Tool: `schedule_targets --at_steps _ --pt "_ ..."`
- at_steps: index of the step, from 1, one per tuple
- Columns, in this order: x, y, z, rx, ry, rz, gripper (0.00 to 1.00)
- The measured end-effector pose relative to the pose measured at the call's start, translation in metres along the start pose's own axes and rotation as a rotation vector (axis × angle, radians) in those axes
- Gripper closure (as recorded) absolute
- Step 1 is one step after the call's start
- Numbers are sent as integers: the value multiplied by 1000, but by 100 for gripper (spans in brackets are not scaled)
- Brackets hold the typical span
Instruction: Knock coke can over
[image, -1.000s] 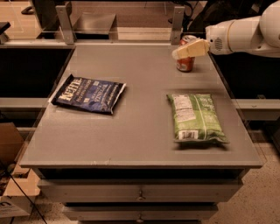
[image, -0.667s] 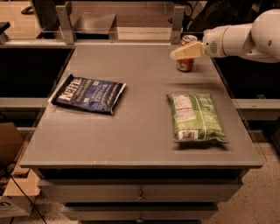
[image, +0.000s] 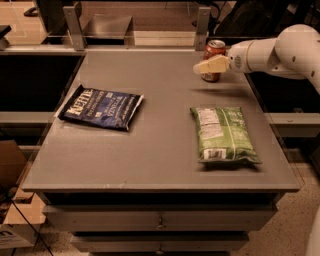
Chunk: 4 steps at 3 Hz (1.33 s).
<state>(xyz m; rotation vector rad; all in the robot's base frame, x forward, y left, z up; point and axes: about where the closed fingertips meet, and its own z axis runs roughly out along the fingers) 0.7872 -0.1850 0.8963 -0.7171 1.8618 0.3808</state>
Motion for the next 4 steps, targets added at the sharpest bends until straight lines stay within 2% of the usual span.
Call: schedule_targets --at_steps 1,2,3,4 --pt "6 -1 9 -16 5 20 17" --pt "5 1 8 -33 -2 11 41" --pt "-4 11 1 -62 0 -39 64" --pt "-23 28 -21 -111 43 -140 88"
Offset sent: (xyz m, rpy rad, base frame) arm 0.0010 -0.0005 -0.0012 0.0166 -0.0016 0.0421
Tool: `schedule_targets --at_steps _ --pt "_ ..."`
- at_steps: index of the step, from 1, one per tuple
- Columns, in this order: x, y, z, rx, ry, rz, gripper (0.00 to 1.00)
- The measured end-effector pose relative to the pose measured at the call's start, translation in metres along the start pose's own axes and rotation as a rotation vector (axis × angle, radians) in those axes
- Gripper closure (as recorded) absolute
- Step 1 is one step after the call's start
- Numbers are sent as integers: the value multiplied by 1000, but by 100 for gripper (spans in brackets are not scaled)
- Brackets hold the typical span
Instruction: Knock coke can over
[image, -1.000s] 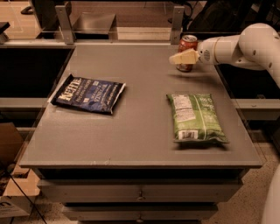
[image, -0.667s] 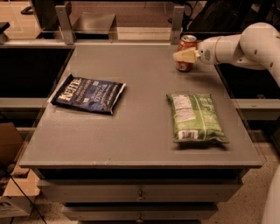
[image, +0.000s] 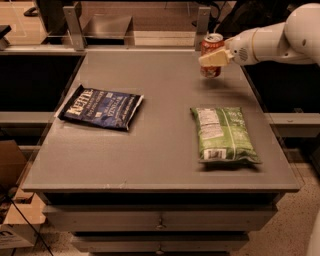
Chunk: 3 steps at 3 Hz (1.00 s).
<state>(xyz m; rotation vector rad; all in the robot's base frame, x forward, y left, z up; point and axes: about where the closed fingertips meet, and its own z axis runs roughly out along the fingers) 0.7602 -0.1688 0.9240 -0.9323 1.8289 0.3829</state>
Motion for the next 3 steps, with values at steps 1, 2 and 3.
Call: schedule_targets --at_steps 1,2,3 --pt "-21 25 -16 -61 126 -177 100" --pt "-11 59 -24 -153 362 -390 82" --pt "15 100 -26 -267 594 -573 59"
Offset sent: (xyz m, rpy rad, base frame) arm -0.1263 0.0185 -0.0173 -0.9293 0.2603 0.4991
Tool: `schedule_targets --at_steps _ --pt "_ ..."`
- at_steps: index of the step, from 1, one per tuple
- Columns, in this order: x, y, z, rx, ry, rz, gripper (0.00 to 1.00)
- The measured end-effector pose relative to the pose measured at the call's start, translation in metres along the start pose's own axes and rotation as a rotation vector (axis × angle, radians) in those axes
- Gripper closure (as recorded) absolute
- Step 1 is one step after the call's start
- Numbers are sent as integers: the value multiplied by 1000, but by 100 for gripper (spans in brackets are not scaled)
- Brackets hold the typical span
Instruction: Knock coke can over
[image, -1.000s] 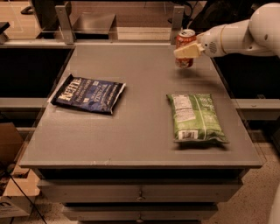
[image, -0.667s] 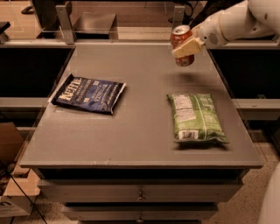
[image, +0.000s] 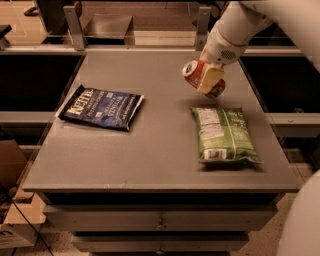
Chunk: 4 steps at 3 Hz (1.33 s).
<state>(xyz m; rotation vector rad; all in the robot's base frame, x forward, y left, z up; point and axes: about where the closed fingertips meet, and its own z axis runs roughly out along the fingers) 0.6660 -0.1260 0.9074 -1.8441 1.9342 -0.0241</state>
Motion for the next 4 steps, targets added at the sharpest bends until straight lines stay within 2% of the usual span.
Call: schedule_targets --at_steps 1,2,3,4 --pt "10 28 18 -75 189 -120 36" --pt "14 38 25 -97 292 -188 13" --pt "17 38 27 -97 303 -191 0" --pt "17 38 27 -97 303 -191 0"
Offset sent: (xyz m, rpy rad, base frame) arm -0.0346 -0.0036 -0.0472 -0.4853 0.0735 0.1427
